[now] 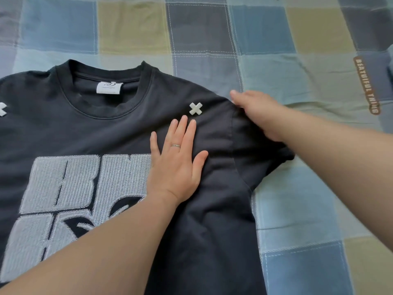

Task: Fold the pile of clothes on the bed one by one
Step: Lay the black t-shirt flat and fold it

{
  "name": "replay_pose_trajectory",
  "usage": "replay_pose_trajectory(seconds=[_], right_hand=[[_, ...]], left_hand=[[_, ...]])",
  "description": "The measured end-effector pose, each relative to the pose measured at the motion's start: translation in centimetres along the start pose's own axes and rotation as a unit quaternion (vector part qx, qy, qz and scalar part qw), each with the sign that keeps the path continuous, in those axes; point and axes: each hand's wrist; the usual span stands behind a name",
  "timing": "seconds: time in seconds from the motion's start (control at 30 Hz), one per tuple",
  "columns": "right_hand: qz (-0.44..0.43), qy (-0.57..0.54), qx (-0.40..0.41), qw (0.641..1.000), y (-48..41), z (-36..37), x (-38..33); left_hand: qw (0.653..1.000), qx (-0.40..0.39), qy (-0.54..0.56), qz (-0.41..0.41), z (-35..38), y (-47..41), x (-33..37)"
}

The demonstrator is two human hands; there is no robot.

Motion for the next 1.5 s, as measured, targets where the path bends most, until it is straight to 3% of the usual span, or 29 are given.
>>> replay_pose_trajectory(seconds=[0.1, 0.17, 0.33, 0.4, 0.47, 0.57, 0.63, 0.87, 0.97, 1.03, 1.07, 1.13, 1.2, 1.27, 1.37, 1.5], right_hand=[[0.122, 0.098, -0.223, 0.962, 1.3, -4.1, 1.1], [0.166, 0.134, -0.292, 0.932, 2.5, -5.8, 2.7], [0.142, -0.036, -0.160, 0.976, 4.0, -7.0, 7.1], [0.153, -0.087, -0.125, 0.976, 4.6, -7.3, 8.4], [0.187, -0.229, -0.164, 0.941, 5.6, -7.1, 9.3], [0.161, -0.469, -0.219, 0.840, 7.9, -5.4, 10.7], [0.155, -0.526, -0.209, 0.810, 9.2, -3.8, 11.5], [0.247, -0.437, -0.054, 0.863, 10.2, -1.5, 11.4], [0.222, -0.338, 0.102, 0.909, 9.7, -3.6, 12.3], [0.203, -0.339, 0.166, 0.903, 9.1, -4.5, 12.6], [0.196, -0.376, 0.155, 0.892, 9.0, -4.4, 12.7], [0.204, -0.429, 0.054, 0.878, 9.3, -3.1, 12.1], [0.230, -0.373, -0.030, 0.898, 9.6, -1.9, 12.0], [0.248, -0.328, -0.012, 0.911, 9.5, -2.2, 12.6], [0.265, -0.306, 0.088, 0.910, 8.5, -4.2, 14.2], [0.225, -0.344, 0.097, 0.907, 8.2, -4.3, 13.8]], left_hand=[[1.000, 0.001, -0.004, -0.001, 0.1, 0.1, -0.2], [1.000, 0.003, -0.006, -0.002, 0.0, 0.0, -0.2], [1.000, 0.009, -0.012, 0.003, 0.2, 0.0, -0.1], [1.000, 0.014, -0.008, 0.005, 0.2, 0.0, -0.2], [1.000, 0.020, 0.000, 0.005, 0.3, 0.0, -0.2], [1.000, 0.018, 0.008, 0.004, 0.3, 0.0, -0.2], [1.000, 0.007, 0.021, 0.005, 0.1, -0.2, -0.4], [0.996, -0.062, 0.064, 0.023, -0.8, 3.1, 1.0], [0.993, -0.093, 0.074, 0.013, -0.8, 4.7, 1.9], [0.992, -0.115, 0.058, 0.007, -0.7, 5.2, 2.6], [0.991, -0.124, 0.053, 0.004, -0.7, 5.3, 3.0], [0.989, -0.144, 0.034, 0.019, -0.4, 5.9, 4.2], [0.986, -0.158, -0.003, 0.057, 0.1, 6.6, 5.3], [0.984, -0.156, -0.031, 0.078, 0.3, 7.1, 6.3], [0.987, -0.133, -0.036, 0.084, 0.4, 7.2, 7.3], [0.994, -0.070, 0.073, 0.051, 0.1, 6.7, 8.3]])
Point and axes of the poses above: each hand's wrist, its own y-axis away from the middle knuckle, its own z-axis out of the palm, x = y × z, and after that the axes turned 13 degrees about z, right-handed
